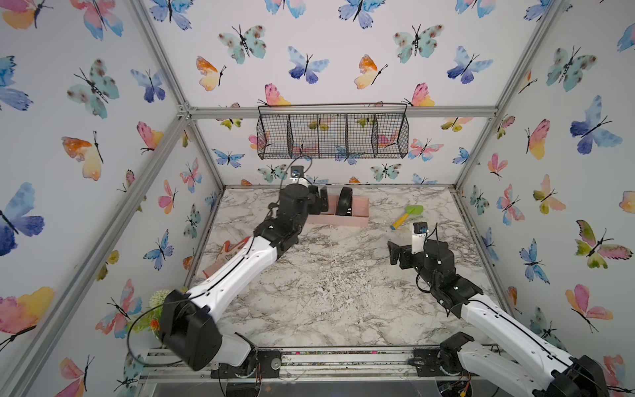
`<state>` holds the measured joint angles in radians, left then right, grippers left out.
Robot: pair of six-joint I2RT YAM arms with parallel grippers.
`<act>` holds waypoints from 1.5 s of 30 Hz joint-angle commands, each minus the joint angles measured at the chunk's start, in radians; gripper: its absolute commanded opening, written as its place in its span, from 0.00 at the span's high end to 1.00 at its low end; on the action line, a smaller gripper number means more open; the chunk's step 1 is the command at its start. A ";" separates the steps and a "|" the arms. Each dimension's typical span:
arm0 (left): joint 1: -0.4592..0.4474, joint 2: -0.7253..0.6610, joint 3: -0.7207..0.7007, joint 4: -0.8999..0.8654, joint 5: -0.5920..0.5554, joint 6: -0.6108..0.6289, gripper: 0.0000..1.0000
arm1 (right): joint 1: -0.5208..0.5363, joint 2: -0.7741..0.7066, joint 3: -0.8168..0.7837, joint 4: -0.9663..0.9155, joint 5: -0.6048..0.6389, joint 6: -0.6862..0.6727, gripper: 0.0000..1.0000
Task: Place the belts into the storage roll
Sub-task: Place the belt in the container, then reset both arms
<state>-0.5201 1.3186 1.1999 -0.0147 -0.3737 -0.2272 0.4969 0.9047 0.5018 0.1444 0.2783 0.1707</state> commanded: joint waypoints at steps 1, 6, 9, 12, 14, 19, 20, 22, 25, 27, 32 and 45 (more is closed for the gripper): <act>0.219 -0.132 -0.228 -0.104 0.008 0.033 0.02 | -0.013 -0.040 -0.086 0.254 0.267 -0.106 0.01; 0.495 -0.261 -0.591 0.202 0.206 0.046 0.02 | -0.155 0.044 -0.183 0.428 0.277 -0.129 0.01; 0.522 -0.269 -0.770 0.541 0.245 0.098 0.02 | -0.319 0.127 -0.167 0.399 0.167 -0.045 0.01; 0.520 -0.195 -0.748 0.485 0.285 0.172 0.02 | -0.453 0.176 -0.165 0.405 0.045 0.027 0.01; 0.521 -0.149 -0.766 0.518 0.288 0.146 0.01 | -0.496 0.220 -0.172 0.438 -0.015 0.012 0.01; 0.514 -0.029 -0.879 0.754 0.278 0.154 0.02 | -0.500 0.359 -0.275 0.755 -0.152 -0.040 0.01; 0.516 0.003 -0.902 0.855 0.288 0.159 0.02 | -0.499 0.402 -0.292 0.825 -0.178 -0.062 0.01; 0.512 0.022 -0.891 0.851 0.336 0.213 0.02 | -0.498 0.448 -0.320 0.972 -0.248 -0.108 0.01; 0.510 0.143 -1.044 1.290 0.374 0.237 0.02 | -0.498 0.527 -0.334 1.074 -0.315 -0.138 0.01; 0.505 0.109 -1.001 1.128 0.353 0.230 0.02 | -0.497 0.695 -0.382 1.376 -0.365 -0.143 0.01; 0.501 0.131 -1.028 1.223 0.346 0.232 0.02 | -0.495 0.715 -0.254 1.152 -0.347 -0.140 0.01; 0.501 0.098 -0.993 1.106 0.341 0.228 0.02 | -0.483 0.684 -0.229 1.034 -0.385 -0.172 0.01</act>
<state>-0.0151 1.4307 0.2001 1.0931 -0.0425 -0.0071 0.0086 1.5887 0.2737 1.1831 -0.0853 0.0116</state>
